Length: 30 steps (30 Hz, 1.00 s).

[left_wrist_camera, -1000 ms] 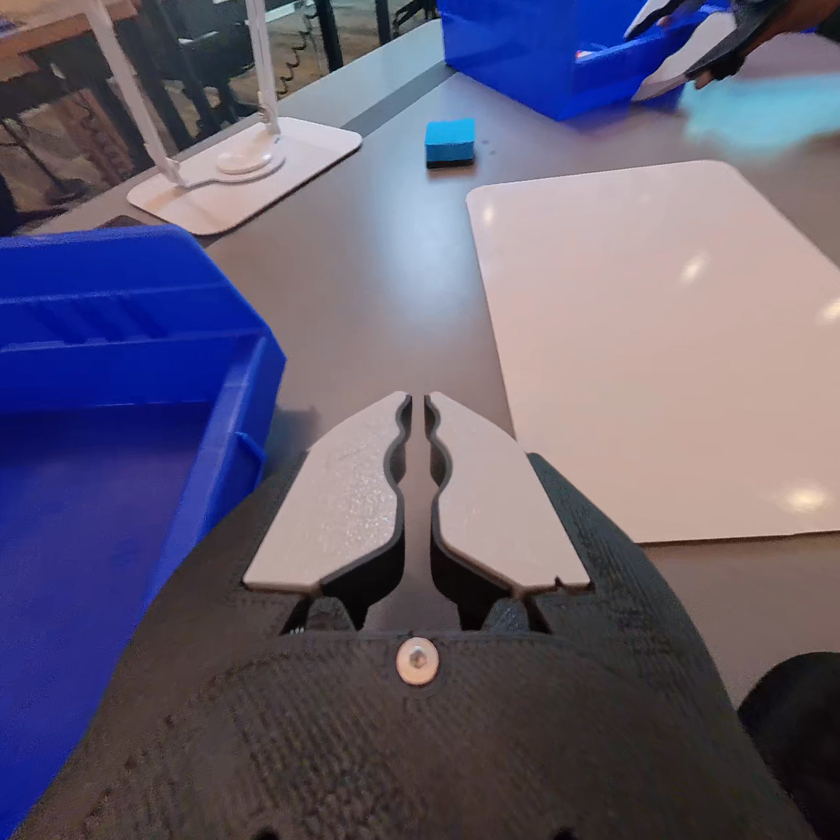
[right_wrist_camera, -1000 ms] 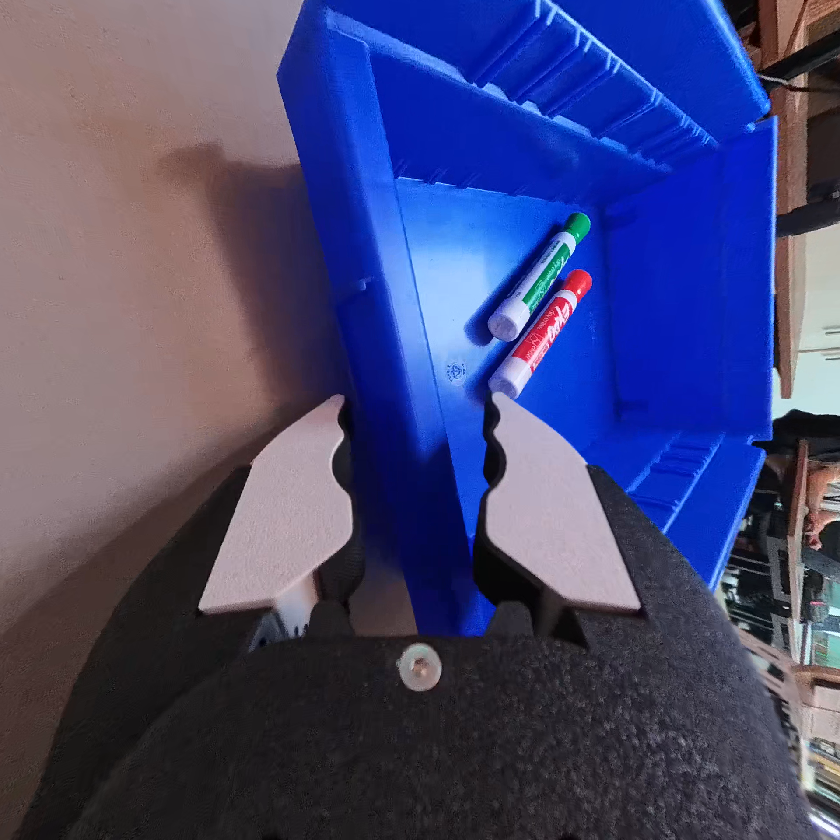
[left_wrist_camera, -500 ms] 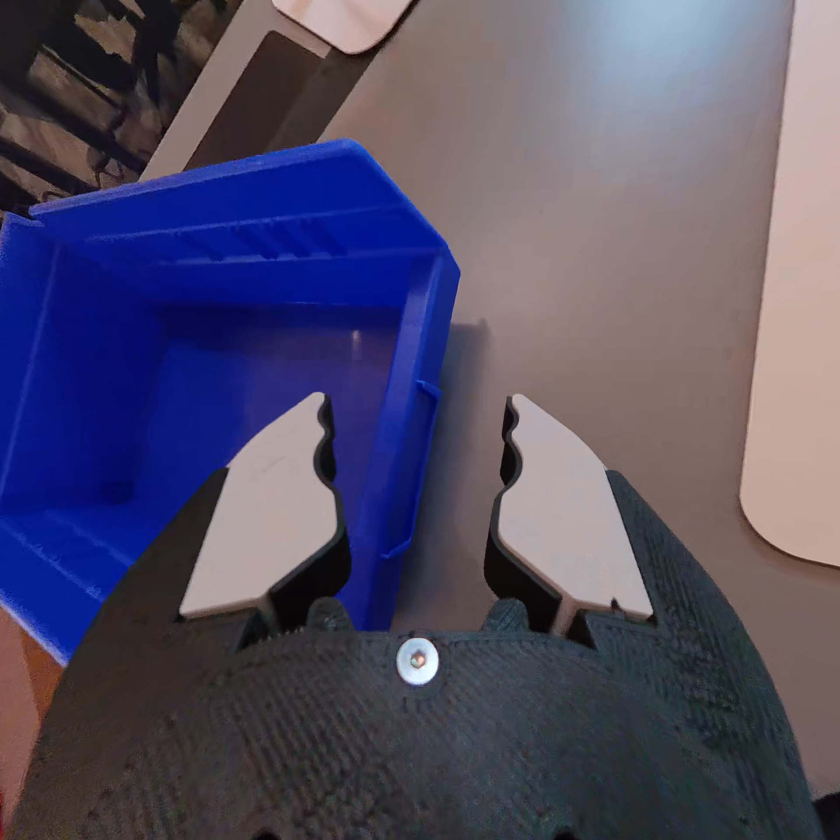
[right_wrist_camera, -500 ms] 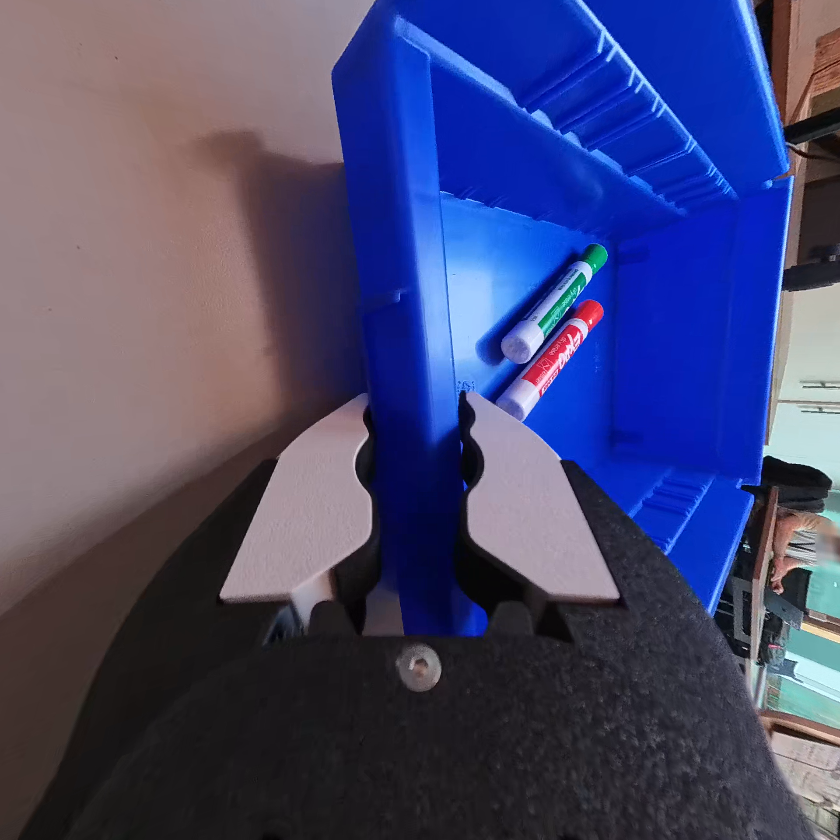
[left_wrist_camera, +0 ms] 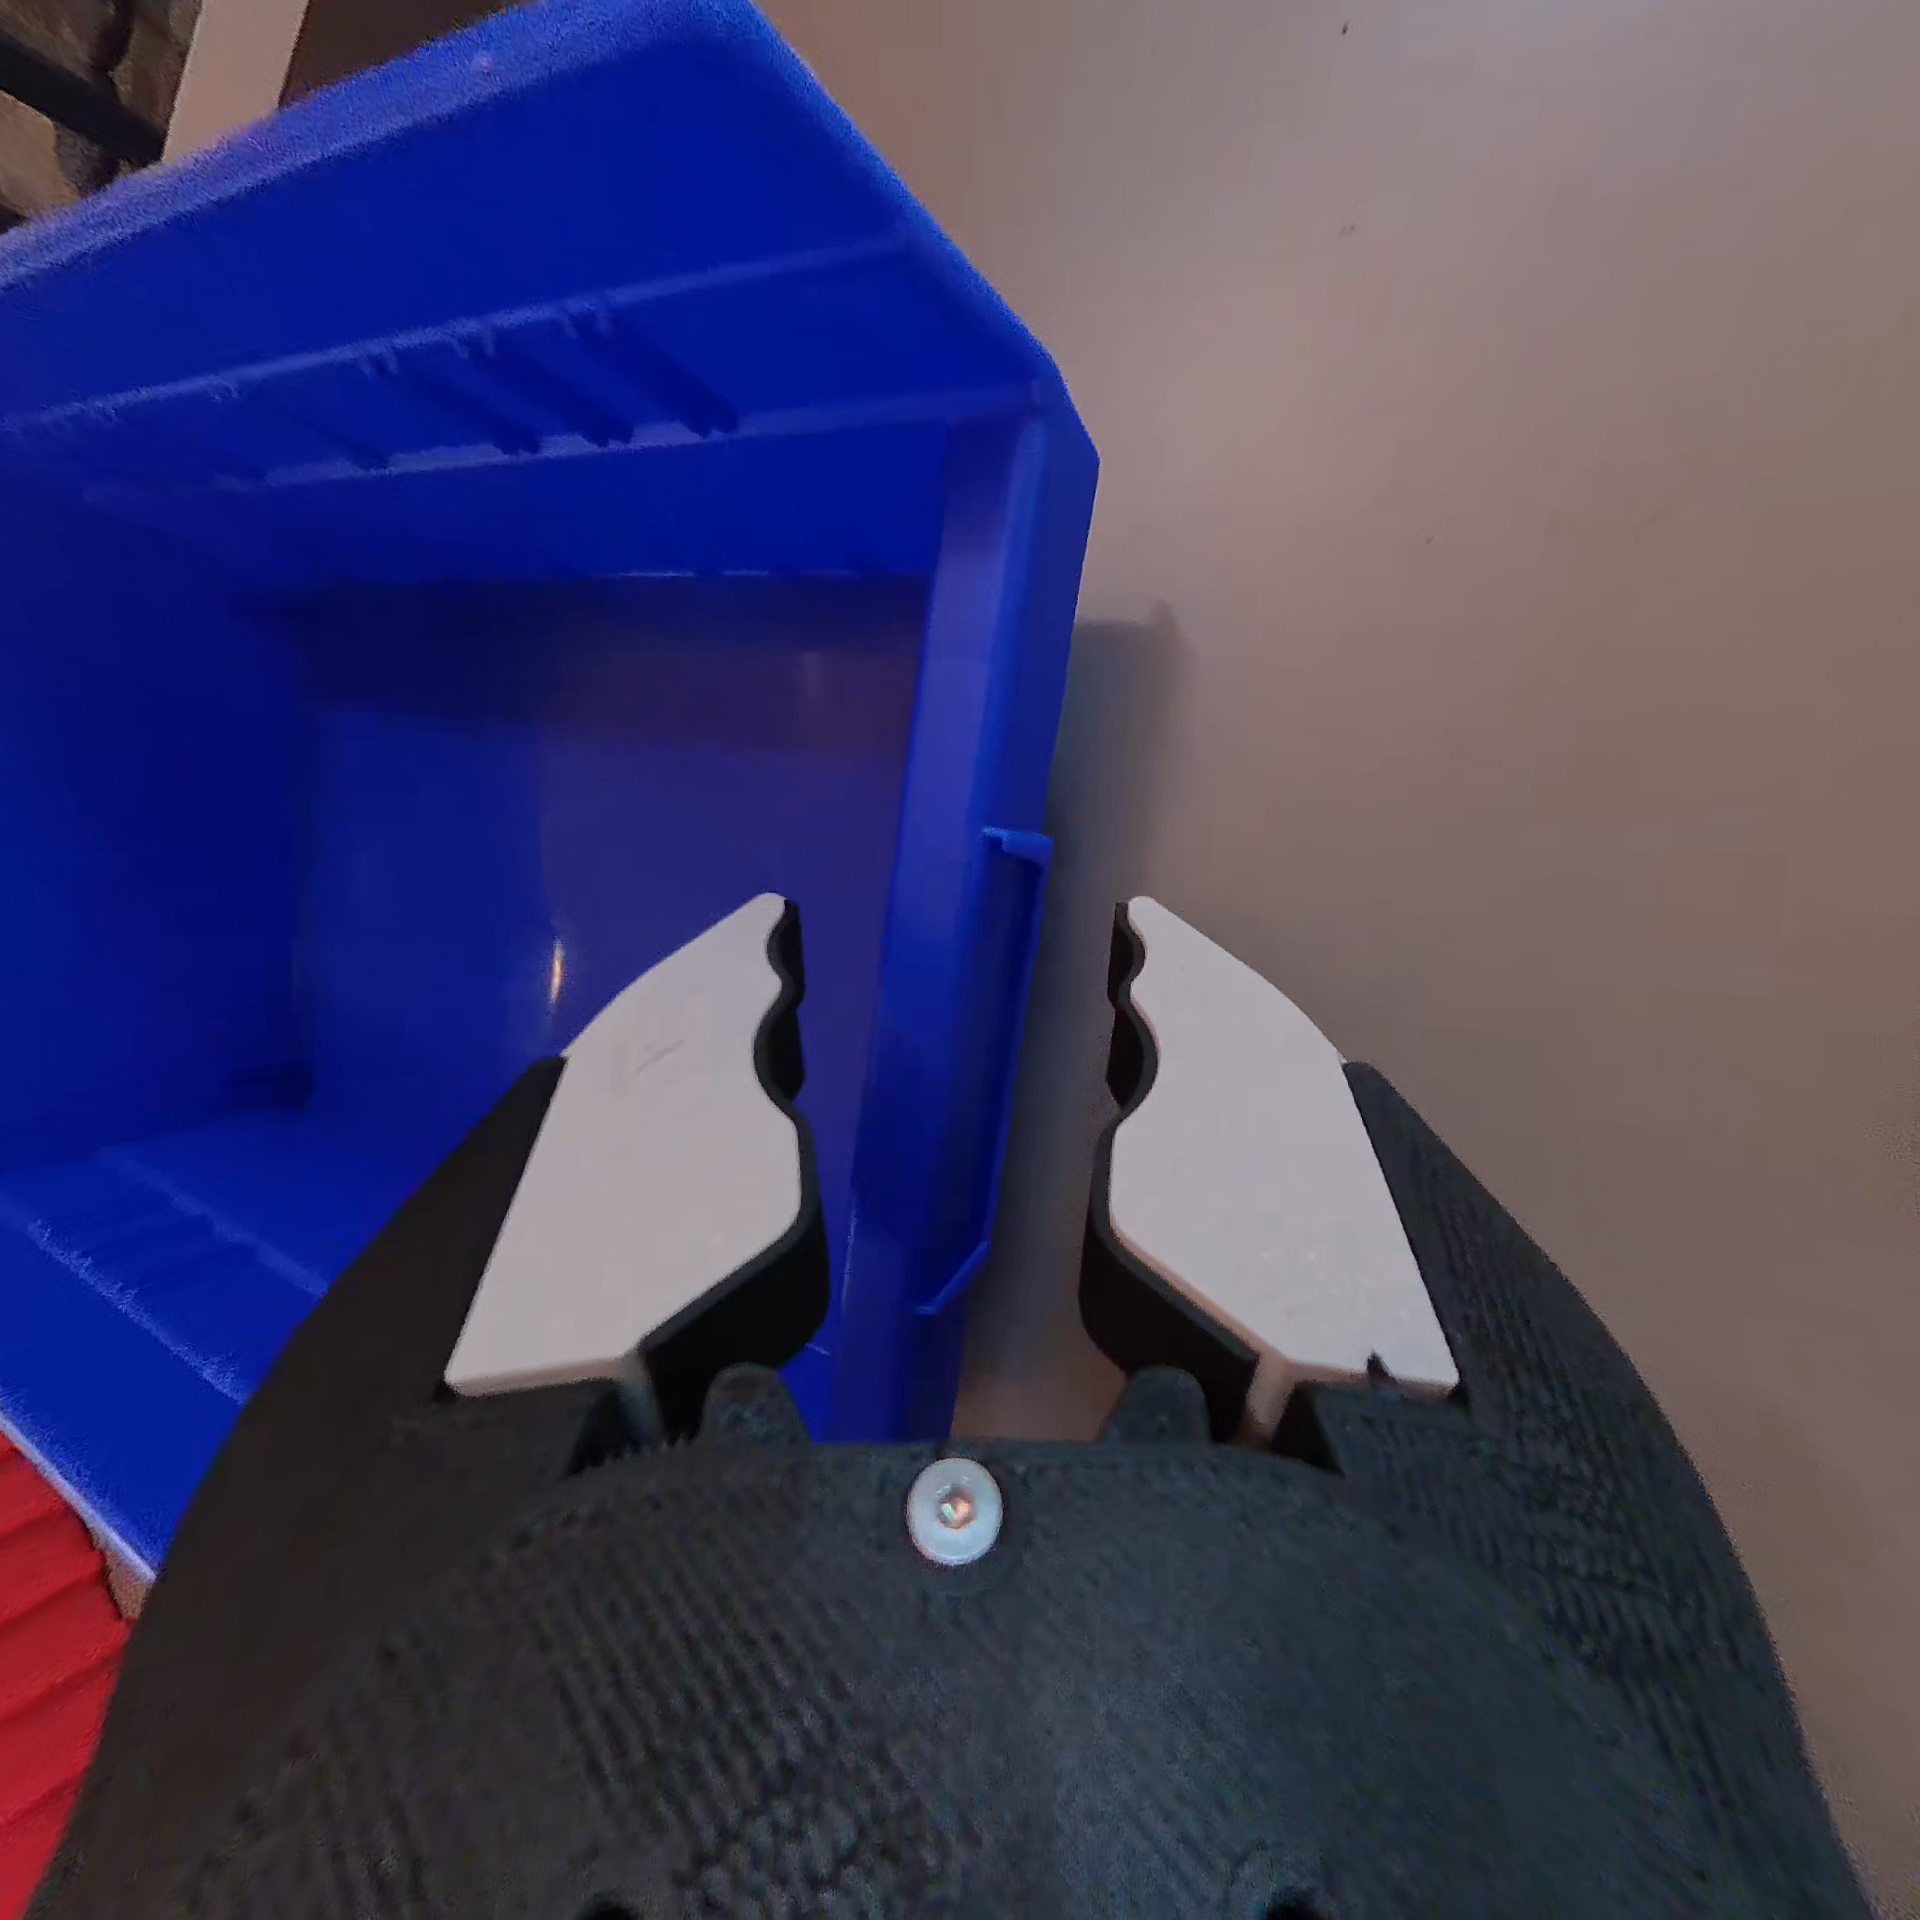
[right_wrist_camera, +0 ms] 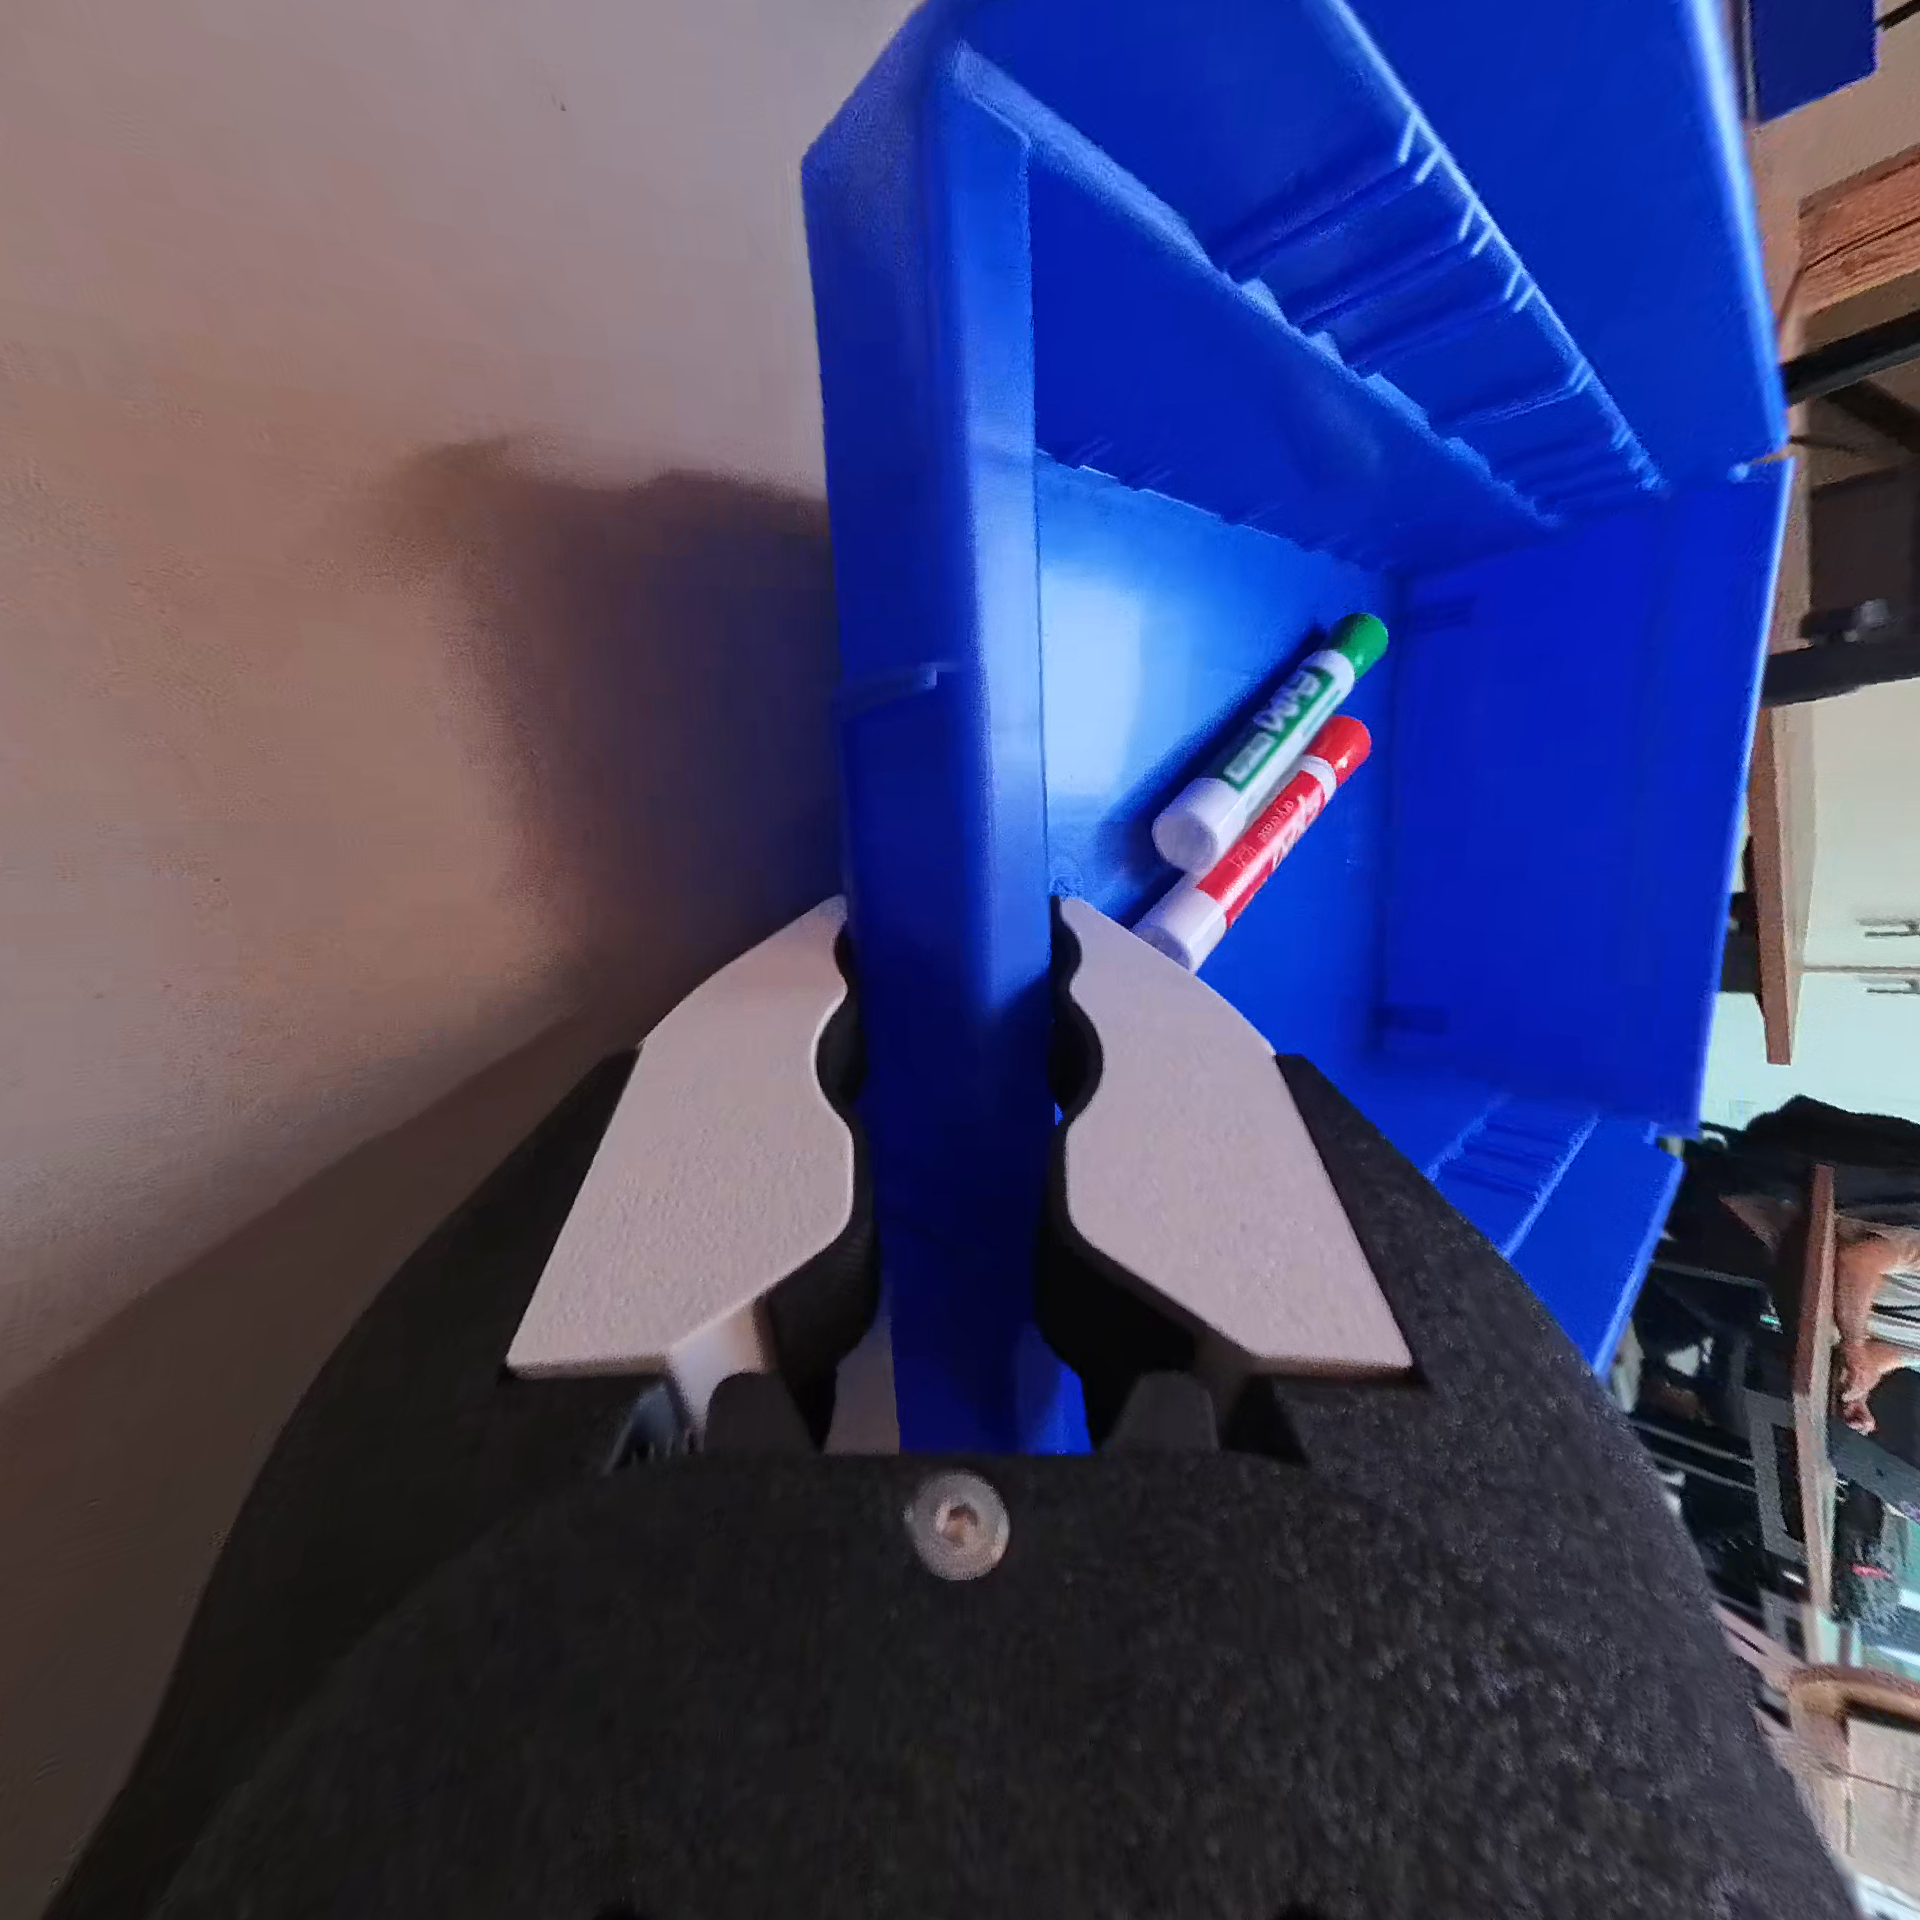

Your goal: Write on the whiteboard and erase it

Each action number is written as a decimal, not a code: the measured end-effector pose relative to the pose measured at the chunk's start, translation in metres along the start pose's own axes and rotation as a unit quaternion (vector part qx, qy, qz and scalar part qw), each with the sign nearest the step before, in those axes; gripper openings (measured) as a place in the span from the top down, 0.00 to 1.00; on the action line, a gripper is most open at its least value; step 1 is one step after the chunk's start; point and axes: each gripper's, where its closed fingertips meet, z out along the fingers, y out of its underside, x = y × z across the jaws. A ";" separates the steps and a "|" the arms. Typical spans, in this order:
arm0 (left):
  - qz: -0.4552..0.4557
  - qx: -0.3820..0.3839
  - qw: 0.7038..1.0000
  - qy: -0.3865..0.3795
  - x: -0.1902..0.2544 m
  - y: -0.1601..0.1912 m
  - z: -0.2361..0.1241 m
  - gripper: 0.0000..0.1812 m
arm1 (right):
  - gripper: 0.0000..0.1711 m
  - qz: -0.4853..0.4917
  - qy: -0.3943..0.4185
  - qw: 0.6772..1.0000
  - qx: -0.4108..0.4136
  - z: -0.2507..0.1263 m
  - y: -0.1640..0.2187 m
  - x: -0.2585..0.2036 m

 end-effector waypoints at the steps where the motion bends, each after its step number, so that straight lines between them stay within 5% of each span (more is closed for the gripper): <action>1: 0.002 -0.005 1.000 0.000 0.000 0.003 0.002 0.69 | 0.81 0.003 0.002 1.000 0.010 -0.004 -0.004 0.000; 8: 0.012 -0.018 1.000 0.009 -0.001 0.016 0.014 0.81 | 0.82 -0.023 0.009 0.999 0.023 -0.025 -0.024 -0.023; 19: 0.066 0.008 0.998 -0.023 -0.001 0.016 0.010 0.82 | 0.83 -0.088 0.024 0.996 0.000 -0.083 -0.029 -0.058; 30: 0.085 0.052 0.990 -0.100 -0.009 0.015 -0.038 0.83 | 0.83 -0.160 -0.008 0.986 0.038 -0.118 -0.069 -0.109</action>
